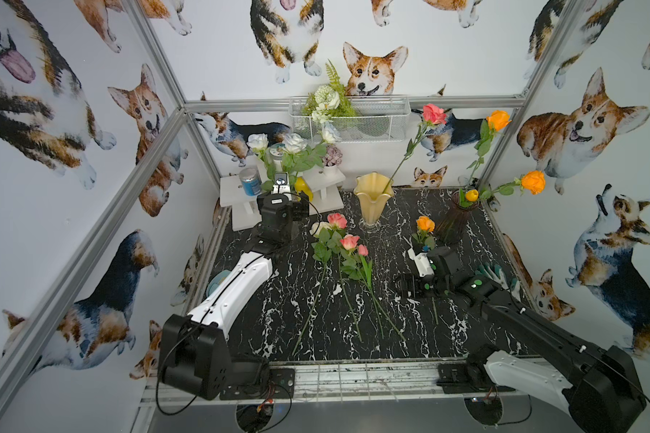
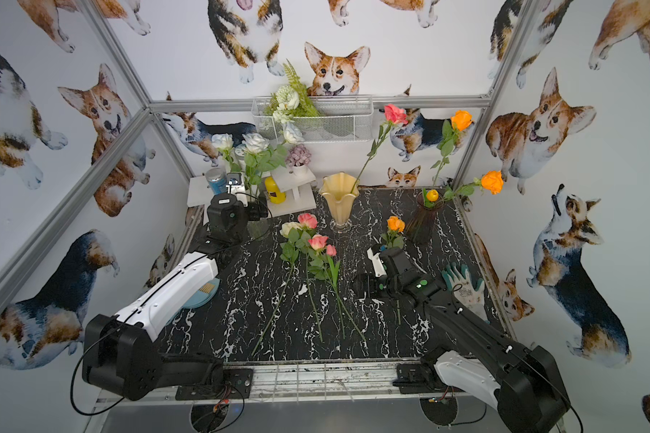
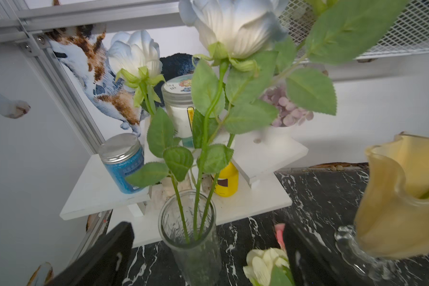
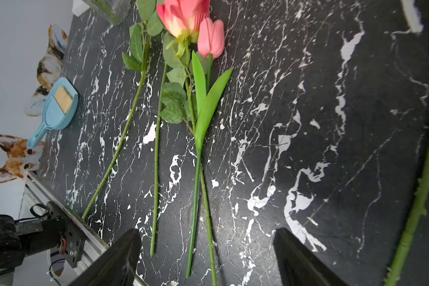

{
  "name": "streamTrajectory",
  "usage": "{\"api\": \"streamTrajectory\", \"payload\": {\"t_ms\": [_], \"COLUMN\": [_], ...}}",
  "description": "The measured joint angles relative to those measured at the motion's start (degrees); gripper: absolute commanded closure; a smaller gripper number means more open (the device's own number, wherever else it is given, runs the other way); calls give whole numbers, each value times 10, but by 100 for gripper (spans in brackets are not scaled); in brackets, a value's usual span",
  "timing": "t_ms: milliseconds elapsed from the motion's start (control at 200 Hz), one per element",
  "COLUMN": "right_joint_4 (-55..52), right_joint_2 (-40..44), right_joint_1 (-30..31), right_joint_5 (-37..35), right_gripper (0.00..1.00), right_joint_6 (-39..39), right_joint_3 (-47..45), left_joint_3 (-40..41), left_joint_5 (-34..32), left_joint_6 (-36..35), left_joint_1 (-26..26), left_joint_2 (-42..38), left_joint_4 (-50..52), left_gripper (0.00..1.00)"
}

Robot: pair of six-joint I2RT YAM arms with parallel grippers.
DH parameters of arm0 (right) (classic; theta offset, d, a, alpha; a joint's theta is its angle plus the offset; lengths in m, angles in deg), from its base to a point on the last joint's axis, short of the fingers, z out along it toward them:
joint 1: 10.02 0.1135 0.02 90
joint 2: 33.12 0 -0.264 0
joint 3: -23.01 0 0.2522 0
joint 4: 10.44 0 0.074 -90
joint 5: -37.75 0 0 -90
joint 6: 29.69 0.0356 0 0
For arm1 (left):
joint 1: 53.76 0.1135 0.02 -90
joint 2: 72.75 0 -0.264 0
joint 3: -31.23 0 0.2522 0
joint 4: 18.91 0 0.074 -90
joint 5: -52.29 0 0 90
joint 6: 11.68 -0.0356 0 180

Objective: Arrange the flowers in different vases according to their variety
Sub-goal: Insert the flower into the vase.

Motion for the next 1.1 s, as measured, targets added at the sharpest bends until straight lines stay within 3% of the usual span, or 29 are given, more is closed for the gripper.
{"api": "streamTrajectory", "payload": {"t_ms": [235,611,1101], "right_joint_4": [1,11,12], "right_joint_2": [-45,-152,-289], "right_joint_1": [83,183,222], "right_joint_5": [-26,-76,-151], "right_gripper": [21,51,58], "right_joint_6": [2,35,62], "right_joint_3": [-1,26,100], "left_joint_3": [57,151,176], "left_joint_5": [35,93,102], "left_joint_6": [65,134,149], "left_joint_1": [-7,-9,-8], "left_joint_2": [-88,-169,-193], "left_joint_4": [87,174,201], "left_gripper": [0,0,0]}}
